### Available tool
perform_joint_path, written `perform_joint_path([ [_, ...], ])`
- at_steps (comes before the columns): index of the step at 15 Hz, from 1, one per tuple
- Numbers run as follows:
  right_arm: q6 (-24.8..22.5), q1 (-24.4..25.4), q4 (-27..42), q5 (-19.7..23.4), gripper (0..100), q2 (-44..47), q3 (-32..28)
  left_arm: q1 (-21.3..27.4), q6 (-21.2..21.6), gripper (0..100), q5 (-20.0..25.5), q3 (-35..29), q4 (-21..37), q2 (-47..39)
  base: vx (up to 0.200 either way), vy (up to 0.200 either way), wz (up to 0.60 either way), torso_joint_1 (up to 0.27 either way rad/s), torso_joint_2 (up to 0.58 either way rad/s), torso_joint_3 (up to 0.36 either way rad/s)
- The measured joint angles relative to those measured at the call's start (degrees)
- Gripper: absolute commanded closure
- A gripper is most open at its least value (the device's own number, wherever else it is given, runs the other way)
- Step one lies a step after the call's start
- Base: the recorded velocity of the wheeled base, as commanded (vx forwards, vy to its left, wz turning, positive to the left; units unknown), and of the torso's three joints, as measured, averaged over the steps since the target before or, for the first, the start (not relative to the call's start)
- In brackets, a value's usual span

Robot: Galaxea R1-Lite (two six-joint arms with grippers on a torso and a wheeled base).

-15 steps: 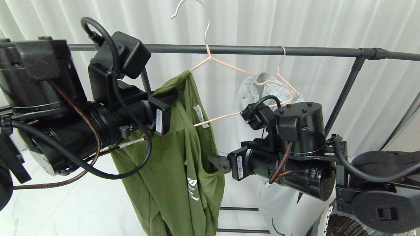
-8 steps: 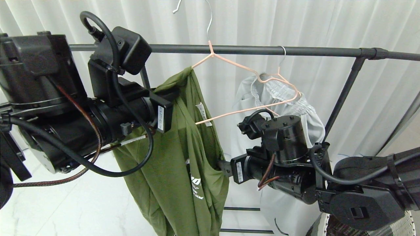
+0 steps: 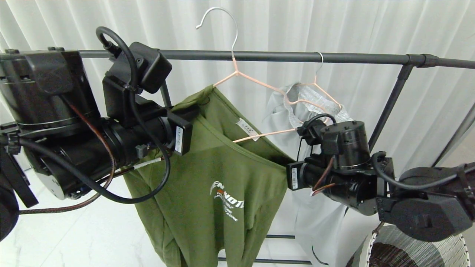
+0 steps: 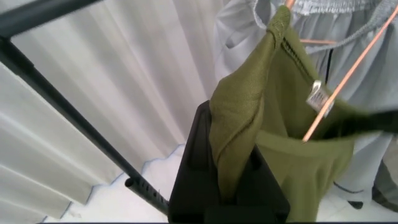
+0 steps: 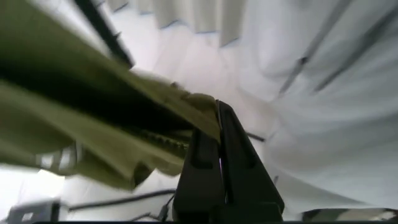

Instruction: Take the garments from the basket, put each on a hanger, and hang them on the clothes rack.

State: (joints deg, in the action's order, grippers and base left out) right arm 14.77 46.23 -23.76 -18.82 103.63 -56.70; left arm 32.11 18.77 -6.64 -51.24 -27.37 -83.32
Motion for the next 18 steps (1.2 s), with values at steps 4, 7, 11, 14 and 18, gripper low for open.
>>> perform_joint_path([
  [4,-2.1,-7.0,0.0,0.0,100,-2.9,0.0,-0.1,3.7,100,0.2,3.3,-0.8,1.5,0.0,0.0,0.0,0.0,0.0,0.0],
  [7,-2.8,-9.0,-0.1,0.1,100,-3.7,-0.1,-0.6,7.2,100,0.3,6.6,-4.0,2.4,0.0,0.0,0.0,0.0,0.0,0.0],
  [11,-3.0,-9.2,-0.1,0.1,100,-4.0,-0.1,-3.4,11.8,100,0.5,10.9,-9.3,2.6,0.0,0.0,0.0,0.0,0.0,0.0],
  [14,-3.3,-9.1,0.0,1.2,100,-4.8,-0.2,-5.0,12.9,100,0.5,13.5,-10.5,2.5,0.0,0.0,0.0,0.0,0.0,0.0],
  [18,-6.7,-8.2,1.1,7.0,100,-8.4,-1.0,-4.2,13.0,100,0.3,15.1,-10.9,2.0,0.0,0.0,0.0,0.0,0.0,0.0],
])
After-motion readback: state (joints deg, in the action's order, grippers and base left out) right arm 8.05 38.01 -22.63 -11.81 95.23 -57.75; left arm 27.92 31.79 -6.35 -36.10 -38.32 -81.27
